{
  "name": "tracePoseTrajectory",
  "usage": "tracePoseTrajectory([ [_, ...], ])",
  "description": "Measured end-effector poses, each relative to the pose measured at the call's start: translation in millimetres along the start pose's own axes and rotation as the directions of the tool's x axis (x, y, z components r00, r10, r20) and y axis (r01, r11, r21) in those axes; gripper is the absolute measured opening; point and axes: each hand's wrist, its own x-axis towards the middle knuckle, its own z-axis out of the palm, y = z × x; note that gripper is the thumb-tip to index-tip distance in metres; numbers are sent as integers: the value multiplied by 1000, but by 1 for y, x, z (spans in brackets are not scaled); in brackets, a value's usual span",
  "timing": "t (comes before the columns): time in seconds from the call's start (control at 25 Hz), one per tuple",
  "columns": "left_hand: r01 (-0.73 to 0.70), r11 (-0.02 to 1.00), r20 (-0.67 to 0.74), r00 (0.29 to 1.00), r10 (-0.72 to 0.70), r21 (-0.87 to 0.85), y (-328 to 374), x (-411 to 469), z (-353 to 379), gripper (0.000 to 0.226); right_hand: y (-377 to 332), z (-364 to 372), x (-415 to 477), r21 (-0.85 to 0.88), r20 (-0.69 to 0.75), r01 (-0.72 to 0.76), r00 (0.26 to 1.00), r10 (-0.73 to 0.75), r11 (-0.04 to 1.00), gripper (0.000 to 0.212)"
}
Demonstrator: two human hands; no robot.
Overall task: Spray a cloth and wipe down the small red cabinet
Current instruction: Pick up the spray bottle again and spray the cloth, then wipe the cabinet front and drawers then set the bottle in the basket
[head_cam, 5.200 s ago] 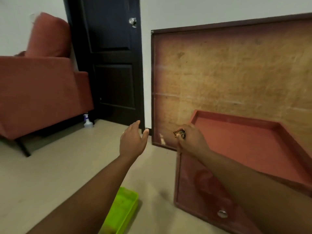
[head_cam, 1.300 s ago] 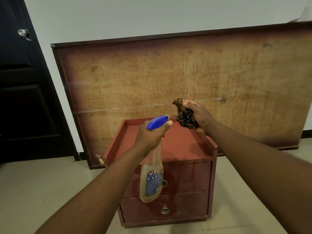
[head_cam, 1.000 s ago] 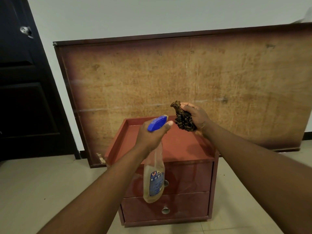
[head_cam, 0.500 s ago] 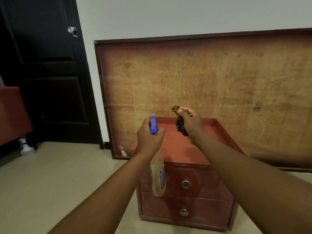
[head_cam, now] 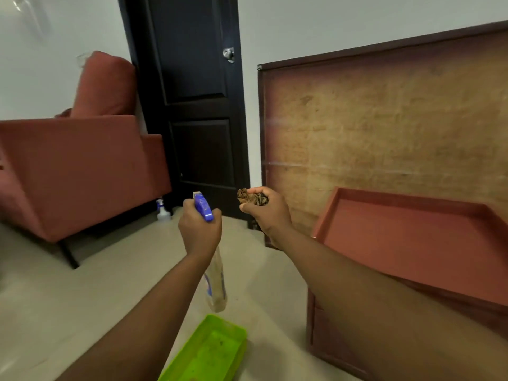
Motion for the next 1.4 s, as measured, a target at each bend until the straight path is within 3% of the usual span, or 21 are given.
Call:
tracePoseTrajectory([
  [0.16,74,997,-116,991,-70,36,-47,-5,-24,27,14,27,0,8,31,-43,999,43,999,28],
  [0.28,203,974,-73,978,-197,103,-123,-41,-27,25,20,17,-1,38,35,-85,996,84,996,27],
  [0.4,409,897,-53,912,-407,169,-197,-96,-28,34,28,-5,-2,29,-8,-132,991,132,991,28],
  [0.52,560,825,-11,828,-561,72,-208,-147,-39,47,37,-25,-5,9,-53,-169,984,170,986,30],
  [0.68,535,828,3,840,-543,168,-269,-167,-32,52,49,-31,-8,13,-57,-186,981,186,983,30],
  [0.8,530,752,-14,821,-571,393,-266,-162,-36,102,50,-24,-12,17,-38,-180,983,181,983,32],
  [0.88,563,718,-10,789,-614,408,-226,-158,-42,137,48,-22,-13,22,-34,-178,983,178,984,31],
  [1.04,408,769,11,880,-474,491,-190,-148,-54,148,38,-22,-17,29,-22,-157,987,157,987,31],
  [1.16,350,827,18,917,-398,441,-160,-114,-52,124,29,-27,-21,45,-23,-142,989,143,989,30],
  [1.28,169,910,64,976,-208,378,-110,-62,-24,99,18,-47,-17,42,-80,-108,991,111,993,29],
  [1.4,-46,970,183,983,2,238,-36,-33,32,88,4,-101,-13,42,-151,-76,985,81,996,26],
])
